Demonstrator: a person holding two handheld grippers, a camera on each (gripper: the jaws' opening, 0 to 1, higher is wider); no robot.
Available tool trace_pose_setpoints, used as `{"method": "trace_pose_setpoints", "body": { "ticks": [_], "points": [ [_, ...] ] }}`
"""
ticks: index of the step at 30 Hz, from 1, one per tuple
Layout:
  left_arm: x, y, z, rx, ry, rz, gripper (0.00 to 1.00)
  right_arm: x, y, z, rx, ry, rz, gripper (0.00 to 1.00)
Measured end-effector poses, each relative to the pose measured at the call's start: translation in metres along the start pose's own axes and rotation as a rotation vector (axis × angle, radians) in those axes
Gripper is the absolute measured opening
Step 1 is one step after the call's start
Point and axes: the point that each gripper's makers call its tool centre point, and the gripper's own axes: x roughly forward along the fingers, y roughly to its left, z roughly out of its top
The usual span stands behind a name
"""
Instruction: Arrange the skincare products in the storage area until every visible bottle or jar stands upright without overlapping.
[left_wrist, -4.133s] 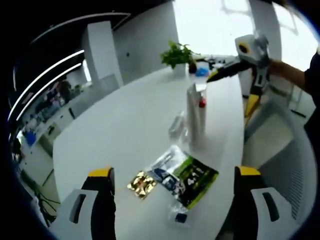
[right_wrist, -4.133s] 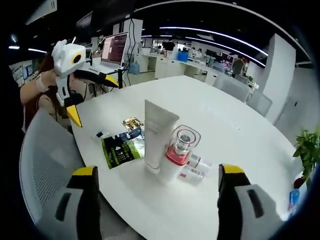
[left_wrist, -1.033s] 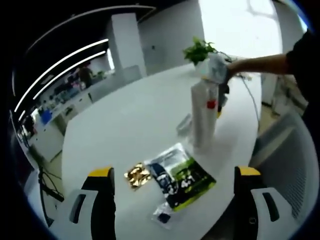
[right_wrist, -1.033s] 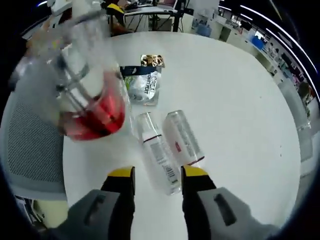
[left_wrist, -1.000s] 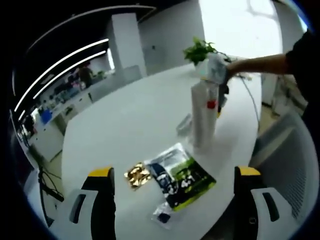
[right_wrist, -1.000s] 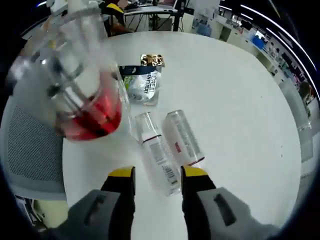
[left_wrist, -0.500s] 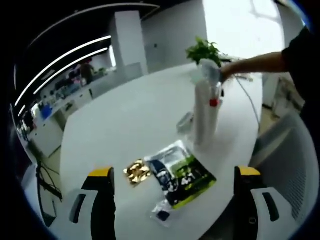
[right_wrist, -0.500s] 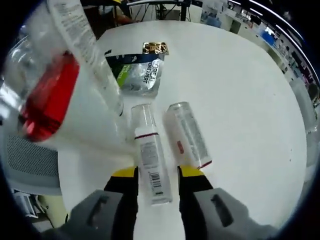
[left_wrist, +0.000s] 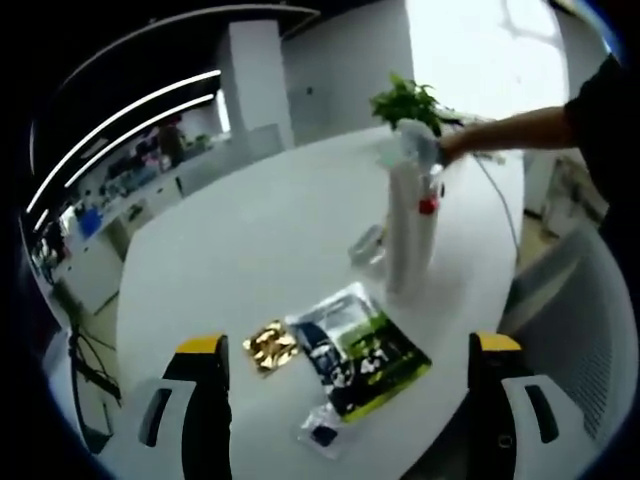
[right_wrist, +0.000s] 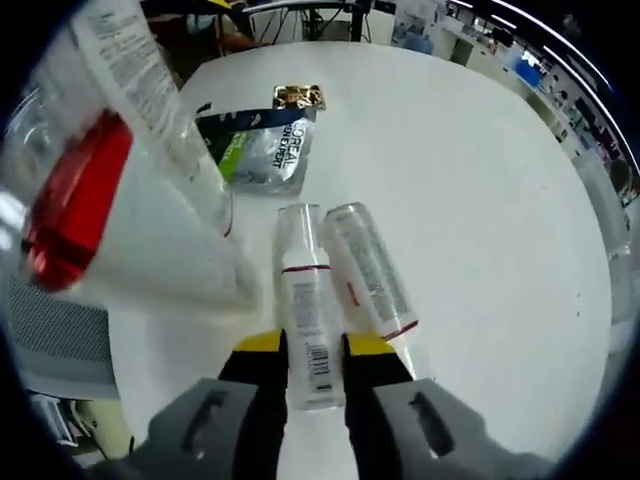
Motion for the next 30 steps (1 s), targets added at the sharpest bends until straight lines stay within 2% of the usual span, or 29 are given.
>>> {"method": "trace_pose_setpoints", "body": {
  "ticks": [2,4,10,13,17,19,21,24,26,30],
  "points": [
    [0.001,0.001,0.001,0.004,-0.002,-0.001,0.97,0.0,0.002,0.0,0.01,-0.01,-0.005,0.2],
    [0.001,0.002,0.003,0.004,-0.007,0.0,0.97,-0.001,0.005,0.0,0.062,-0.034,0.007,0.19],
    [0.0,0.0,0.006,0.007,-0.014,-0.001,0.97,-0.006,0.017,-0.009,0.095,-0.075,0.026,0.18],
    [0.0,-0.002,0.007,0.007,-0.017,-0.007,0.97,-0.009,0.013,-0.014,0.146,-0.082,-0.018,0.18],
    [0.001,-0.005,0.008,0.013,-0.019,-0.011,0.97,-0.019,0.007,-0.017,0.213,-0.143,-0.051,0.18],
    [0.001,-0.008,0.009,0.015,-0.021,-0.013,0.97,-0.023,0.009,-0.022,0.218,-0.137,-0.05,0.18],
    [0.002,-0.009,0.012,0.019,-0.026,-0.007,0.97,-0.026,0.007,-0.026,0.232,-0.14,-0.089,0.18],
    [0.002,-0.011,0.014,0.02,-0.033,-0.009,0.97,-0.032,0.007,-0.026,0.274,-0.193,-0.112,0.18],
    [0.002,-0.013,0.014,0.023,-0.036,-0.012,0.97,-0.039,0.007,-0.029,0.289,-0.207,-0.15,0.18],
    [0.002,-0.014,0.015,0.023,-0.039,-0.015,0.97,-0.047,0.007,-0.032,0.321,-0.238,-0.175,0.18]
  ]
}}
